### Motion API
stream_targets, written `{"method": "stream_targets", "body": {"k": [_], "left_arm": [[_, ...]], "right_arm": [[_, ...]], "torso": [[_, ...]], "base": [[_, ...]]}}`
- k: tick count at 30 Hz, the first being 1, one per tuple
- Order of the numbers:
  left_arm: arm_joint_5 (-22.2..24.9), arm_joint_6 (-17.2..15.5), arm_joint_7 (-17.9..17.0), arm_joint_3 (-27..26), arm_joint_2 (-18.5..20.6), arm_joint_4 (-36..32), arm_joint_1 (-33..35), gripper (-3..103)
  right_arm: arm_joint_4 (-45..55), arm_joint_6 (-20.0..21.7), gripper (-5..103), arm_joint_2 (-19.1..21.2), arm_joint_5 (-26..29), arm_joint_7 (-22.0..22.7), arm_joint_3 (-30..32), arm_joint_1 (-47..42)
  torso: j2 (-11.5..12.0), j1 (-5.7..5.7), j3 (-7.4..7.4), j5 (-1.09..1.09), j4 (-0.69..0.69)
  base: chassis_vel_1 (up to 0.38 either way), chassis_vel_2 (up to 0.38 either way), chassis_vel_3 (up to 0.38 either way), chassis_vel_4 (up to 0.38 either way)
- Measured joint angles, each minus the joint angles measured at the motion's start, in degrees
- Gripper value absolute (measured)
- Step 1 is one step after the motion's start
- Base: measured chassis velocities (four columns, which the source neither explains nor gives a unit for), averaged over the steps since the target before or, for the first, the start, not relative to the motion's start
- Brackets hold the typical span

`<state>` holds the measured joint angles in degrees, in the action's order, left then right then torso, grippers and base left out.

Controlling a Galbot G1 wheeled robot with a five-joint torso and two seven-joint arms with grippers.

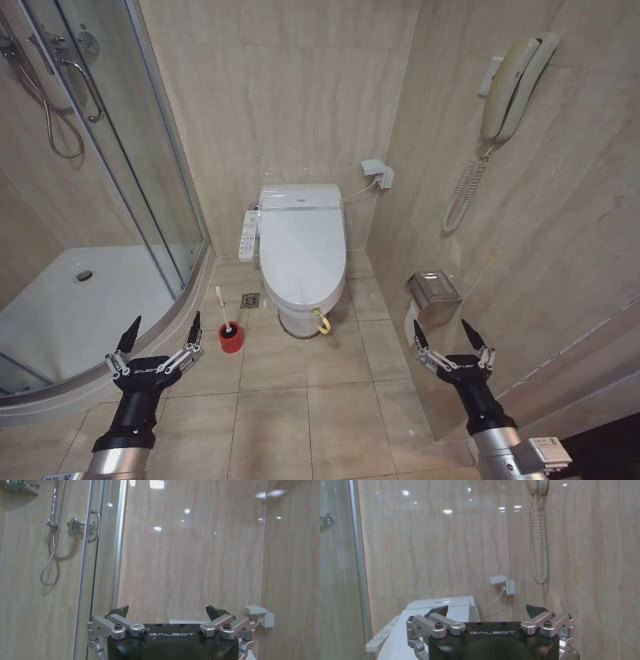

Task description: Open the toilet lid, clean the toilet bowl with a toilet brush, close the toilet lid, and flush.

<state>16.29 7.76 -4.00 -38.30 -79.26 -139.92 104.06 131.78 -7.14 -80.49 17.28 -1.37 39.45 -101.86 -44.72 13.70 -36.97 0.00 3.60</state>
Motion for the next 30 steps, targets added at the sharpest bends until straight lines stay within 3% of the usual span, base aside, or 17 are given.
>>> {"method": "stream_targets", "body": {"k": [19,30], "left_arm": [[0.0,0.0,0.0,0.0,0.0,0.0,0.0,100],[0.0,0.0,0.0,0.0,0.0,0.0,0.0,100]], "right_arm": [[-0.67,0.06,100,-0.05,0.2,0.32,-0.15,0.29],[0.6,2.27,100,0.24,0.37,-0.26,-0.39,0.14]], "torso": [[0.0,0.0,0.0,0.0,0.0],[0.0,0.0,0.0,0.0,0.0]], "base": [[0.0,0.0,0.0,0.0],[0.0,0.0,0.0,0.0]]}}
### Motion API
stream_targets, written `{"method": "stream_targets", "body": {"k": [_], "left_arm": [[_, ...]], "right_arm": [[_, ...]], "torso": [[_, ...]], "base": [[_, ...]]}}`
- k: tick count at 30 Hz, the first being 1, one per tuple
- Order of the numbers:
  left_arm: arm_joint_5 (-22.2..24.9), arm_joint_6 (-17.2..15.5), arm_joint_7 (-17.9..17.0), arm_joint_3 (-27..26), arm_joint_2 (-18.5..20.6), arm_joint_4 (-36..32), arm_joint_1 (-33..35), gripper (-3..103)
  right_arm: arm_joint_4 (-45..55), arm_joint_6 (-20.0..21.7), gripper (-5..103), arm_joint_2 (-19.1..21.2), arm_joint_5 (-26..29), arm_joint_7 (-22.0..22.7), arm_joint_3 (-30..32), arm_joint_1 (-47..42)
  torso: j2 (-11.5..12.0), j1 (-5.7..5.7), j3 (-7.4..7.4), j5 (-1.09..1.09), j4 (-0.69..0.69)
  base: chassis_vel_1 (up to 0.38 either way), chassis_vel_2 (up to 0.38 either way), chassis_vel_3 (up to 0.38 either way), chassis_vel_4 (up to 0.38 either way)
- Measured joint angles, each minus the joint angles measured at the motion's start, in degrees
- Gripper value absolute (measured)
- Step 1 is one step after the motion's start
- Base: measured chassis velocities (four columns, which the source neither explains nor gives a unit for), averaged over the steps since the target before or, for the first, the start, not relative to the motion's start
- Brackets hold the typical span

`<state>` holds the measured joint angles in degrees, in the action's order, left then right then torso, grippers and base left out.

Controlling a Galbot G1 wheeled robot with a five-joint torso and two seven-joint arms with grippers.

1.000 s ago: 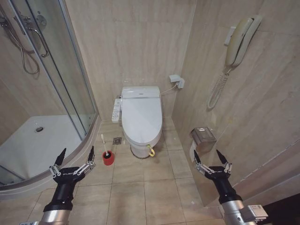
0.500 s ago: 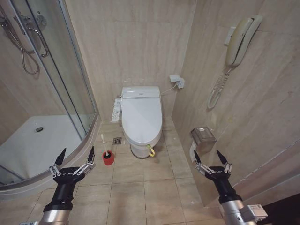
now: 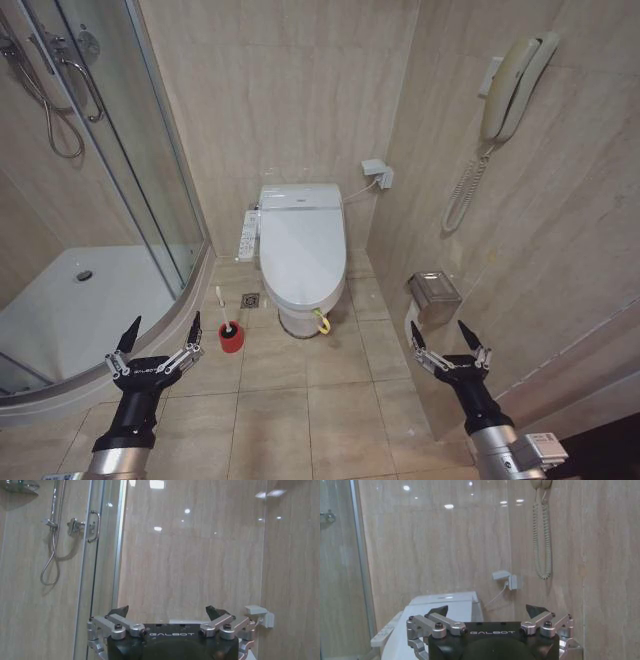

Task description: Open the toilet lid, clean the toilet bowl with a toilet brush, close the toilet lid, and flush.

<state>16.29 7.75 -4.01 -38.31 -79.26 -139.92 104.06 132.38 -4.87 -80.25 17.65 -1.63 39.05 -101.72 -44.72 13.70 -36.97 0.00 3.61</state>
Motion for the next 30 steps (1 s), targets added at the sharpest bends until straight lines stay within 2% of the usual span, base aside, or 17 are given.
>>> {"method": "stream_targets", "body": {"k": [30], "left_arm": [[0.0,0.0,0.0,0.0,0.0,0.0,0.0,100]], "right_arm": [[-0.51,-1.11,100,-0.55,-0.37,-0.81,-0.94,0.18]], "torso": [[0.0,-0.02,0.01,0.0,-0.01]], "base": [[-0.02,0.02,0.021,-0.023]]}}
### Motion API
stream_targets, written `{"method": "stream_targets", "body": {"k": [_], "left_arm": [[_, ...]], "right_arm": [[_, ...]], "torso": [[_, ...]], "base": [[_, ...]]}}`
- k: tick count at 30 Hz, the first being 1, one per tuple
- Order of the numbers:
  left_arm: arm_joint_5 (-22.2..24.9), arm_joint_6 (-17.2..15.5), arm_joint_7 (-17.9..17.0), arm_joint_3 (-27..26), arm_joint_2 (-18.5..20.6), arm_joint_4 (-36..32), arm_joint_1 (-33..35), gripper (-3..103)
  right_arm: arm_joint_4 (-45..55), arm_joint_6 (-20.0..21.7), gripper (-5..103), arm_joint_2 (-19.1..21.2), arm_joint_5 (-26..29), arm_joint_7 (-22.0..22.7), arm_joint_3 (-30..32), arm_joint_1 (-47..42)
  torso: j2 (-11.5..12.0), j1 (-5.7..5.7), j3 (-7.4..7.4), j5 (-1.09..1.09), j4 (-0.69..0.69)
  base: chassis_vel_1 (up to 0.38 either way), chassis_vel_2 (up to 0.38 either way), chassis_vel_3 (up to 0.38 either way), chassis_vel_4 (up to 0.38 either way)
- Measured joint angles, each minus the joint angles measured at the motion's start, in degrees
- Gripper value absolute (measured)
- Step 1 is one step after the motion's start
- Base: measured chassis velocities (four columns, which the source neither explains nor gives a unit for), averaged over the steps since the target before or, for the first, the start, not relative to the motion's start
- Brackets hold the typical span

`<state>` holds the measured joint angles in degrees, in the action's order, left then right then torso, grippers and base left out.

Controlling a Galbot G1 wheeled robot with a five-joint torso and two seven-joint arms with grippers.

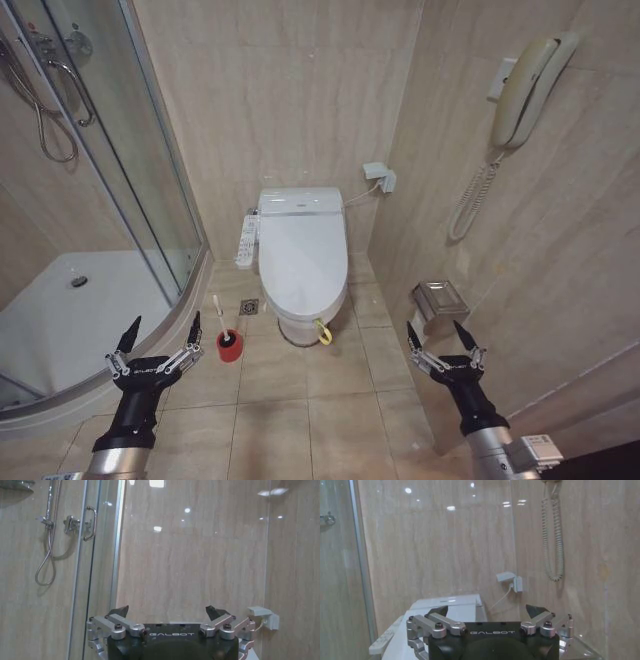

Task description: Open the toilet lid, clean the toilet bowl with a toilet brush, close the toilet lid, and flush.

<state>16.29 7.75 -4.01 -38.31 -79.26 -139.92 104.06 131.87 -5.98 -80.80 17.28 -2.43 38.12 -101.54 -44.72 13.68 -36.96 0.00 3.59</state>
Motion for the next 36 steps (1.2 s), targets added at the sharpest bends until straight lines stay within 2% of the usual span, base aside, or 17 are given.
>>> {"method": "stream_targets", "body": {"k": [15,18,28,36], "left_arm": [[0.0,0.0,0.01,0.0,0.0,0.0,0.0,100],[0.0,0.0,0.01,0.0,0.0,0.0,0.0,100],[0.0,0.0,0.0,0.0,0.0,0.0,0.0,100],[0.0,0.0,0.0,0.0,0.0,0.0,0.0,100]], "right_arm": [[-0.2,-0.46,100,0.09,0.17,-0.64,-0.01,-0.04],[-0.79,-1.34,100,0.21,0.17,-2.76,-0.05,-0.22],[-4.4,-4.28,100,0.33,-0.59,-5.75,-0.11,-1.21],[-9.8,-7.18,100,0.26,-2.22,-8.45,-0.73,-3.87]], "torso": [[0.01,0.04,-0.02,0.01,0.03],[0.01,0.04,-0.01,0.01,0.01],[0.02,0.06,-0.02,0.0,0.0],[0.0,0.0,0.0,0.0,0.02]], "base": [[-0.157,0.152,0.151,-0.148],[-0.171,0.173,0.165,-0.168],[-0.153,0.148,0.152,-0.147],[-0.022,0.009,0.008,-0.012]]}}
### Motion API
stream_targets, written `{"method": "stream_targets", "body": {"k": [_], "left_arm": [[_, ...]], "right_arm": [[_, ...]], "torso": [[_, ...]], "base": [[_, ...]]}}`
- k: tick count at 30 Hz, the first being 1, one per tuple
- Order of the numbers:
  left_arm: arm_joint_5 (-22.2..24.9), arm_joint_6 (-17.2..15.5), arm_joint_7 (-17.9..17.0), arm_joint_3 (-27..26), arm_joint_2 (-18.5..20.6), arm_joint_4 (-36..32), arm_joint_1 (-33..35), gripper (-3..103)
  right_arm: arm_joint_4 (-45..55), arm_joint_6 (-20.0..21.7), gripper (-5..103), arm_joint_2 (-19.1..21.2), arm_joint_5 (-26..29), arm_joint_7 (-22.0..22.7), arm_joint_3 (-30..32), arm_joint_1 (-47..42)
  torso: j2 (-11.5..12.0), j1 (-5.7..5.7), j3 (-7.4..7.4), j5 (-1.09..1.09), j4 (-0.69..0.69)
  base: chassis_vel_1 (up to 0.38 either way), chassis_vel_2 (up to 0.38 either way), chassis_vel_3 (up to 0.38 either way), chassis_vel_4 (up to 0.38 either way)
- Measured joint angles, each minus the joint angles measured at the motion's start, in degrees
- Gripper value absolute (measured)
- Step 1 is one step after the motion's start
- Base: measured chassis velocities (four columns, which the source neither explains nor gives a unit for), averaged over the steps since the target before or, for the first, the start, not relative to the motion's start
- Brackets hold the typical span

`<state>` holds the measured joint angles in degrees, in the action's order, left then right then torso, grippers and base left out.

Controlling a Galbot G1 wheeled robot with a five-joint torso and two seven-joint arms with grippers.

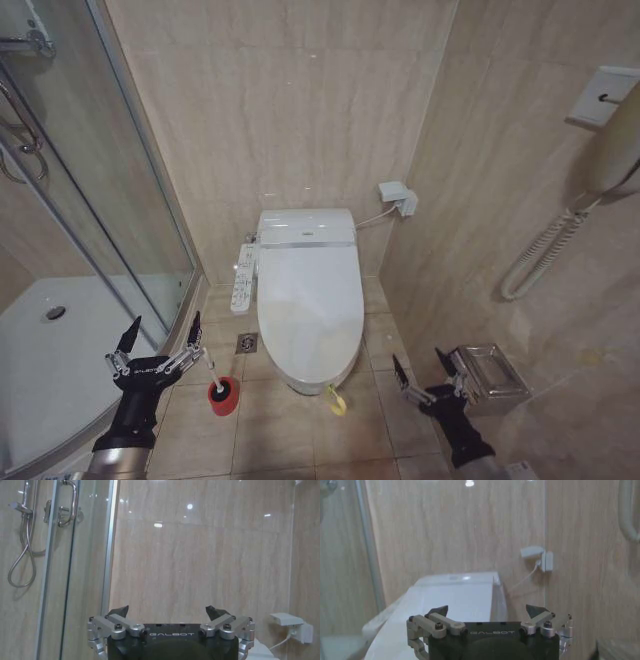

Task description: Open the toilet lid, clean the toilet bowl with a toilet brush, close the toilet lid, and flush.

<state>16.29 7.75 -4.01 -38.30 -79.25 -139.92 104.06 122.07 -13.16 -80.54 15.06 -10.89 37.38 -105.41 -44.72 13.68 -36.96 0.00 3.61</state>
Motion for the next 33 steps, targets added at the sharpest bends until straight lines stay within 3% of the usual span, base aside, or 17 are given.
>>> {"method": "stream_targets", "body": {"k": [12,33], "left_arm": [[0.0,0.0,0.0,0.0,0.0,0.0,0.0,100],[0.0,0.0,0.0,0.0,0.0,0.0,0.01,100]], "right_arm": [[-5.72,-2.04,100,0.98,-3.67,-2.97,-2.84,-2.91],[-16.92,-2.46,100,-1.67,-9.05,0.47,-10.98,0.73]], "torso": [[0.0,0.02,-0.01,0.01,-0.01],[0.0,0.02,-0.01,0.01,-0.01]], "base": [[0.005,-0.004,-0.004,0.003],[0.0,0.0,0.0,0.0]]}}
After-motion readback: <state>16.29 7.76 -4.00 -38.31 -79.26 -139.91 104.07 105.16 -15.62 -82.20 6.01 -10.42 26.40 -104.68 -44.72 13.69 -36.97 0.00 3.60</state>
